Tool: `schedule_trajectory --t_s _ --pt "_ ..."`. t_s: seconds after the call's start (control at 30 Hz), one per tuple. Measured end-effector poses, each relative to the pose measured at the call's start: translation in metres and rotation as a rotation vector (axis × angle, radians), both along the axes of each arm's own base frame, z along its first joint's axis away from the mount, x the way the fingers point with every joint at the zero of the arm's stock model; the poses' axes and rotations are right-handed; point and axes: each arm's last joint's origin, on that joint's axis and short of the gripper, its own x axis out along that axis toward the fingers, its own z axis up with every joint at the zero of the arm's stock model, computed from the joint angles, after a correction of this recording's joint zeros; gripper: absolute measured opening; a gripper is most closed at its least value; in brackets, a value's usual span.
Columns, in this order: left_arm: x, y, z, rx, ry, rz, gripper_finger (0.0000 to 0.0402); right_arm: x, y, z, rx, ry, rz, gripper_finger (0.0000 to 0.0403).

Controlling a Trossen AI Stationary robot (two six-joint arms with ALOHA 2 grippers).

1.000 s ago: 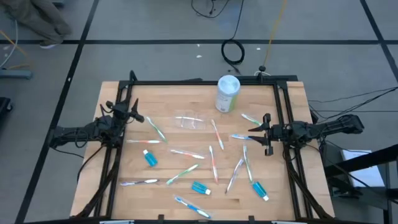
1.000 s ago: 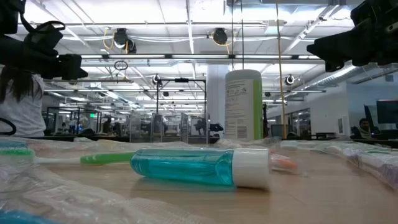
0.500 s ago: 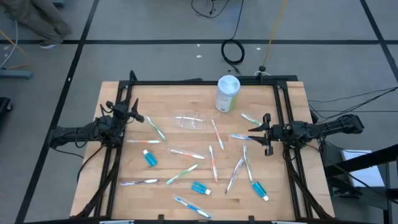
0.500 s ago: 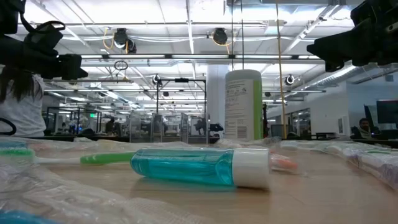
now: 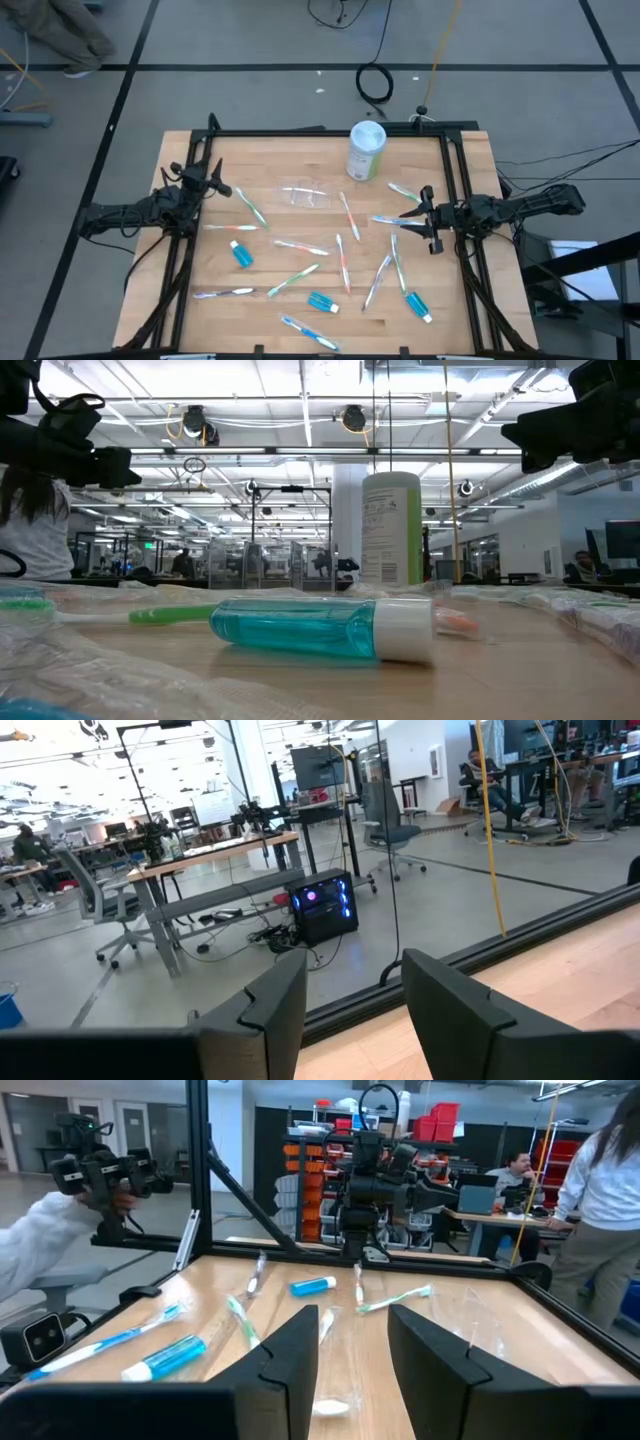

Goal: Pick & Place toothbrushing station
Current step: Put the green toothbrush into the transparent organizer

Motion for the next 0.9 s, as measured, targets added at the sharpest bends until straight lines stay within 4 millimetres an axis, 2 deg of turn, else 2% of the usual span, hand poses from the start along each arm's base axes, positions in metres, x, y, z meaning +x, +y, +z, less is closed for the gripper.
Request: schedule_trajectory --t_s 0.23,0.5,0.7,0.8,0.9 --pt "0.0 0.0 0.0 -0.001 -0.001 0.0 0.017 0.0 0.0 0.0 0.002 0.0 0.0 0.0114" --pt "0.0 0.0 0.0 -0.095 -0.225 -0.01 0.017 0.0 0.0 0.006 0.014 -0.058 0.001 0.0114" --pt "0.0 0.0 0.0 -0.113 -0.267 -0.012 0.017 -0.001 0.0 0.009 0.02 -0.096 0.0 0.0114" --pt "0.001 -0.001 -0.002 -0.119 -0.256 -0.024 0.017 -0.002 -0.001 0.013 -0.032 -0.137 -0.015 0.0114" --pt "0.001 -0.002 -0.003 -0.15 -0.301 -0.052 0.017 -0.003 -0.003 0.021 -0.154 -0.225 -0.108 0.0114"
